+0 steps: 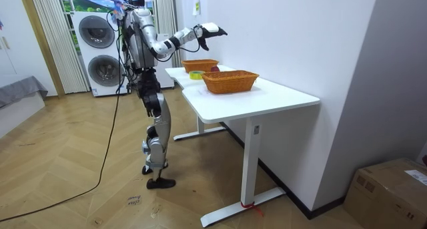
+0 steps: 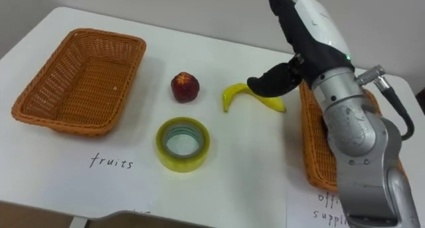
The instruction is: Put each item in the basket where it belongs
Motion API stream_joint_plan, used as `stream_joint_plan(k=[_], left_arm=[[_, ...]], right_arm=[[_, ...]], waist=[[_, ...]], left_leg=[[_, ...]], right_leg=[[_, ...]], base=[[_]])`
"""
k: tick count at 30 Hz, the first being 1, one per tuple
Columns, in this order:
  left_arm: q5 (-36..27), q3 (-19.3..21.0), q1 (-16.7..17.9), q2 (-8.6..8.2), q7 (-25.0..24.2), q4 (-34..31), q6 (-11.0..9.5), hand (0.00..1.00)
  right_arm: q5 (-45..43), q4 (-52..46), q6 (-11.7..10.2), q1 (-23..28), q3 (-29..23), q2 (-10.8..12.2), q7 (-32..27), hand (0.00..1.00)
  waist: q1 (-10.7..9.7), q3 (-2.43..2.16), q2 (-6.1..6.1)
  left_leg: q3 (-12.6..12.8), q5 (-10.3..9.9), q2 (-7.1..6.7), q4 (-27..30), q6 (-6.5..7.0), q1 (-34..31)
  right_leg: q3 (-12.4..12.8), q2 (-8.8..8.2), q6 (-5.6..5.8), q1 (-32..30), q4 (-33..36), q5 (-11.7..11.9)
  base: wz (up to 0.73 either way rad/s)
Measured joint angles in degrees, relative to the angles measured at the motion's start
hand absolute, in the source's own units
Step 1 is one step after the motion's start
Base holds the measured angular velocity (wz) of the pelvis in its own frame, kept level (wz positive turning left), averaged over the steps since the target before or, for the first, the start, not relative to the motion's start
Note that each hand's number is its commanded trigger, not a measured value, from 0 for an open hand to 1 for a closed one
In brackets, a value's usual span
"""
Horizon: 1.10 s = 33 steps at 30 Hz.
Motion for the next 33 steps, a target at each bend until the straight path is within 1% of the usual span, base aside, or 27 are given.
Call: stream_joint_plan(k=[4,9,12,15,20,23,24,30,33], left_arm=[[0.0,-0.1,-0.1,-0.07,0.0,0.0,0.0,0.00],[0.0,-0.3,-0.2,-0.07,0.0,-0.2,0.4,0.00],[-0.1,-0.3,-0.4,0.03,0.1,-0.2,0.9,0.00],[0.0,-0.6,-0.8,0.11,0.5,-0.2,0.9,0.00],[0.0,-1.6,-1.3,0.21,1.1,-0.2,0.9,0.00],[0.0,-1.8,-1.3,0.22,1.2,-0.2,0.9,0.00],[0.0,-1.9,-1.2,0.26,1.3,-0.2,0.9,0.00],[0.0,-2.9,-1.7,0.34,1.3,-0.4,1.0,0.00],[0.0,-3.5,-2.2,0.35,1.3,-0.4,1.2,0.00]], right_arm=[[-0.1,0.0,0.0,-0.1,2.8,0.1,0.6,0.00],[-0.2,0.0,0.7,-0.7,3.8,0.6,2.9,0.00],[-0.2,0.0,0.7,-0.9,4.7,0.6,2.9,0.00],[-0.1,0.1,0.7,-0.8,6.0,0.6,2.9,0.00],[-0.1,0.1,0.7,-0.9,6.5,0.6,2.9,0.00],[-0.1,0.2,0.7,-0.9,6.8,0.6,2.9,0.00],[-0.1,0.3,0.7,-0.9,7.5,0.6,2.8,0.00],[0.3,3.1,0.7,-0.9,10.8,0.6,2.9,0.00],[0.7,3.4,0.7,-0.9,11.8,0.5,2.9,0.00]], waist=[[0.3,0.12,0.17],[0.6,0.16,0.21],[0.7,0.17,0.18],[0.9,0.24,0.17],[1.7,0.26,0.09],[1.8,0.25,0.03],[1.8,0.26,0.03],[2.2,0.37,0.24],[2.6,0.34,0.45]], left_leg=[[-0.1,0.0,-0.01,-0.1,0.00,0.0],[-0.1,0.0,-0.02,-0.1,-0.01,-0.1],[0.0,0.0,-0.02,-0.1,-0.01,-0.1],[0.0,0.0,-0.03,-0.1,0.00,-0.1],[0.0,0.0,-0.05,-0.1,0.00,-0.1],[-0.1,0.0,-0.06,-0.1,0.00,-0.1],[-0.2,0.0,-0.06,0.0,0.01,-0.2],[-0.2,0.0,-0.15,0.1,0.05,-0.4],[-0.3,0.1,-0.21,0.1,0.10,-0.4]], right_leg=[[-0.1,-0.02,0.00,0.1,0.0,0.0],[-0.2,-0.03,0.00,0.0,0.0,0.0],[-0.2,-0.02,0.00,0.0,0.0,0.0],[-0.2,-0.04,0.00,0.0,0.0,0.0],[-0.2,-0.05,0.00,-0.1,0.0,0.0],[-0.5,-0.06,0.00,0.0,0.0,0.0],[-0.9,-0.11,0.00,0.0,0.0,0.0],[-0.9,-0.14,0.00,-0.1,0.0,0.0],[-1.0,-0.16,0.00,-0.1,0.0,0.0]], base=[[0.00],[0.00],[0.00],[0.00],[0.00],[0.00],[0.00],[0.00],[0.00]])
